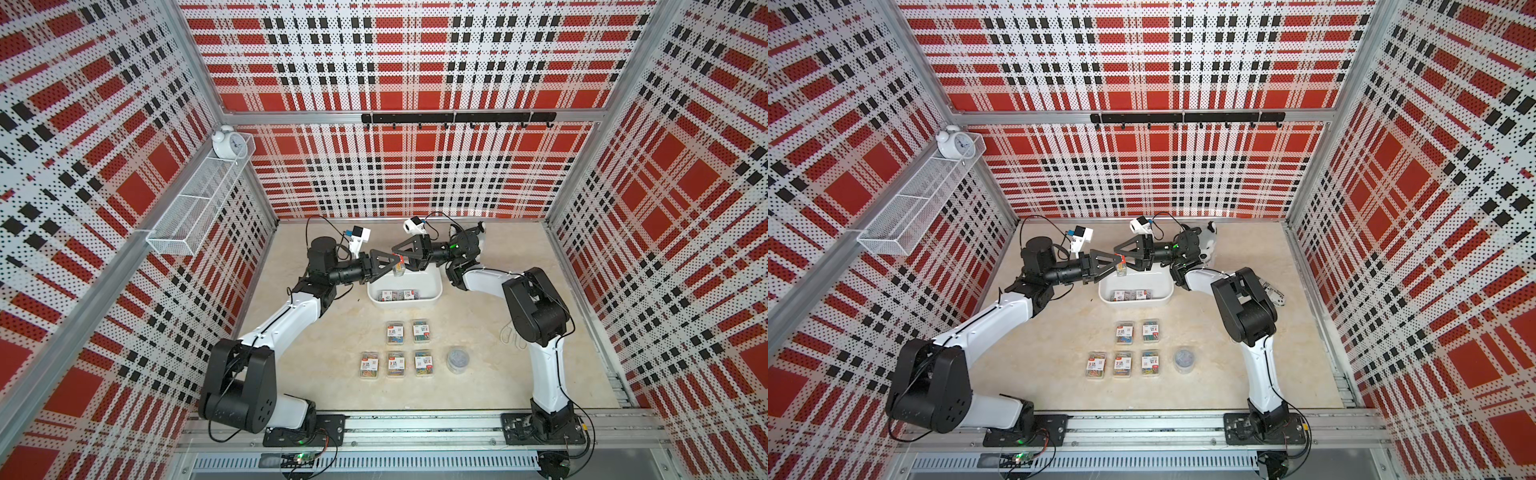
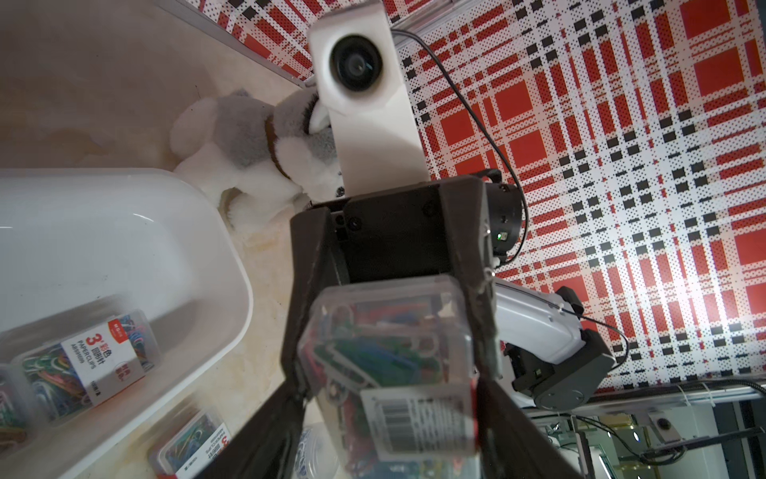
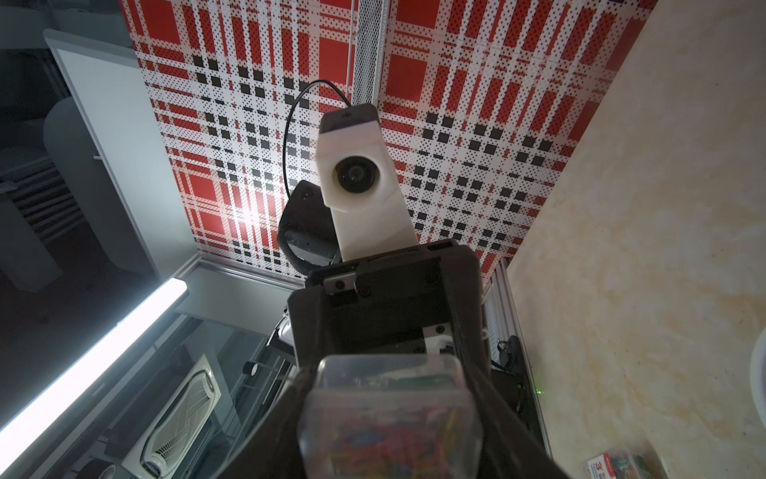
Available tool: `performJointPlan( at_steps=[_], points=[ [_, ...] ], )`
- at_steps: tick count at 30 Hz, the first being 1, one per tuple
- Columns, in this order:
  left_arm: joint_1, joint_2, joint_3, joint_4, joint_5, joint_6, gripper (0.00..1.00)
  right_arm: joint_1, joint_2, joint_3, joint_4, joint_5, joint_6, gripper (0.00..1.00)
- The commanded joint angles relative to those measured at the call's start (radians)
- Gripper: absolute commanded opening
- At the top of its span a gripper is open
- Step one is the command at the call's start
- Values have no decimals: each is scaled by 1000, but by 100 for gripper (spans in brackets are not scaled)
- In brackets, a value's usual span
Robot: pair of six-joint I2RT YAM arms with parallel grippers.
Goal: Take the paper clips out of the storage box
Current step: Place the boxed paper clips at the center of the board.
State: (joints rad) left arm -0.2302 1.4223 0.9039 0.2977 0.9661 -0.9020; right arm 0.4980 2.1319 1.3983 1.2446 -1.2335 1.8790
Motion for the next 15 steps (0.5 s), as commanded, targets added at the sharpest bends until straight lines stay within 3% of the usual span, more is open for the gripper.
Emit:
performJointPlan(
  at_steps=[1,7,10,13,15],
  points=[
    [8,-16,-1,-20,-47,36,74,7,-33,10,4,-13,-8,32],
    [14,-60,-17,-49,-70,54,83,7,-55,0,-93,-12,-78,32],
    [28,-112,-26,-65,-88,54,99,5,-88,4,-295,-4,-230,34],
    [69,-188,-36,-107,-115,63,98,6,-146,64,-772,35,-587,34],
    [111,-254,-37,-159,-144,82,98,9,-157,181,-1196,102,-899,35]
  ],
)
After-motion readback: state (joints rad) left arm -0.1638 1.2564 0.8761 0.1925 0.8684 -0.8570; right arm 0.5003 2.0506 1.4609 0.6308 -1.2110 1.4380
